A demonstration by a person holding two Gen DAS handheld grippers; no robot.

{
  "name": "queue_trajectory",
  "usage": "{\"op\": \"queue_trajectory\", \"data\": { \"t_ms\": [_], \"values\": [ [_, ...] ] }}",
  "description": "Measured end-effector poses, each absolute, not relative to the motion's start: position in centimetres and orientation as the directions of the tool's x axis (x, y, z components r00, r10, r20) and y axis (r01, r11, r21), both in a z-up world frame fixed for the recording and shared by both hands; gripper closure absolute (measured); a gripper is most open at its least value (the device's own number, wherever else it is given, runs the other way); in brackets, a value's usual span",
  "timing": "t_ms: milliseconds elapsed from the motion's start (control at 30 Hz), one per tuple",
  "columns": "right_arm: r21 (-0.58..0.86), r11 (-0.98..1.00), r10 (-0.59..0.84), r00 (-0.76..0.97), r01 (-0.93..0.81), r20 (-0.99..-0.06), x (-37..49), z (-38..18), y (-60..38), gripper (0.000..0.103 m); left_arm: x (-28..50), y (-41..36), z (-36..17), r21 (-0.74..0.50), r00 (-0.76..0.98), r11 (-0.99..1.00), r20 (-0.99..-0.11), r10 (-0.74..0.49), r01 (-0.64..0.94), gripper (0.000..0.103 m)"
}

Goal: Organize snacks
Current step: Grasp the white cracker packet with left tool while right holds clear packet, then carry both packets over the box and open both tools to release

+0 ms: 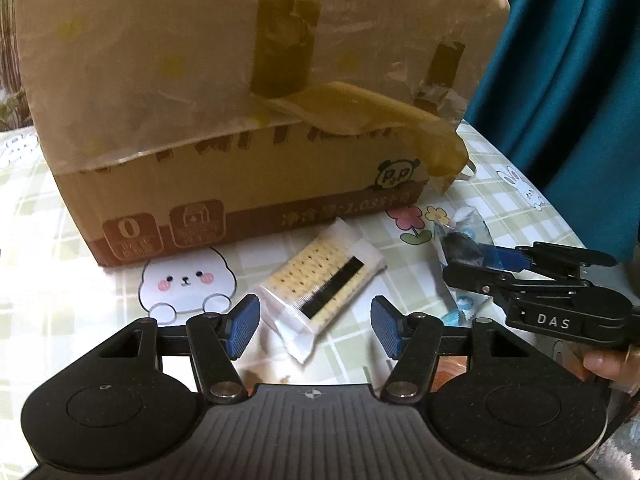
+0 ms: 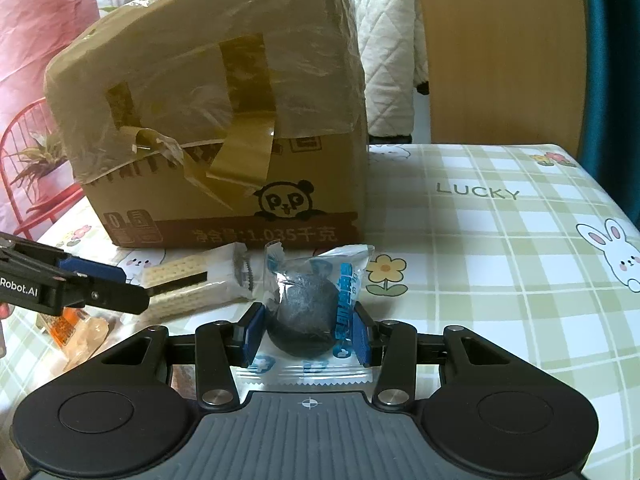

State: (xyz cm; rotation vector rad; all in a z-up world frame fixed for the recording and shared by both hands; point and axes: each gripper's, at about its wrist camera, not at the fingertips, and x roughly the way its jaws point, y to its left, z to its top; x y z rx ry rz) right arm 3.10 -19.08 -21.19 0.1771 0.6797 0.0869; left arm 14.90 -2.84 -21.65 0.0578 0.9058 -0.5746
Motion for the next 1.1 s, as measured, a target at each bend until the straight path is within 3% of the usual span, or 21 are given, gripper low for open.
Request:
{"op": "queue_trajectory", "data": {
  "t_ms": [200, 400, 533, 633, 767, 867, 1100],
  "values": [
    [0.198, 0.98, 0.14, 0.779, -0.021, -0.611, 3.1, -20.9, -18.9, 0.062, 16.8, -2.8, -21.1, -0.153, 0.5, 0.853, -0.754, -0.427, 0.499, 0.039],
    [0.206, 0.978, 0.136, 0.782, -0.01, -0.608, 3.2, -20.7, -19.2, 0.062, 18.1, -5.6, -21.9, -0.092, 0.465, 0.788, -0.763, -0.449, 0.609, 0.031],
    [0.208, 0.978, 0.136, 0.783, -0.009, -0.607, 3.2, -20.6, -19.6, 0.062, 18.4, -7.7, -23.2, -0.006, 0.454, 0.748, -0.792, -0.408, 0.664, 0.031],
    [0.211, 0.977, 0.138, 0.783, -0.009, -0.607, 3.2, -20.5, -19.9, 0.062, 18.1, -8.1, -23.8, 0.015, 0.466, 0.756, -0.795, -0.389, 0.655, 0.033],
    [0.208, 0.978, 0.134, 0.784, -0.006, -0.606, 3.1, -20.4, -20.1, 0.062, 17.1, -7.9, -23.5, 0.027, 0.472, 0.748, -0.791, -0.389, 0.663, 0.051],
    [0.21, 0.978, 0.129, 0.789, 0.0, -0.6, 2.9, -20.2, -20.4, 0.062, 16.0, -7.1, -23.0, 0.05, 0.498, 0.751, -0.777, -0.385, 0.659, 0.052],
    [0.218, 0.976, 0.122, 0.803, 0.01, -0.583, 1.7, -19.0, -20.6, 0.062, 14.1, -3.5, -20.3, -0.064, 0.534, 0.803, -0.715, -0.451, 0.593, 0.052]
  ]
}}
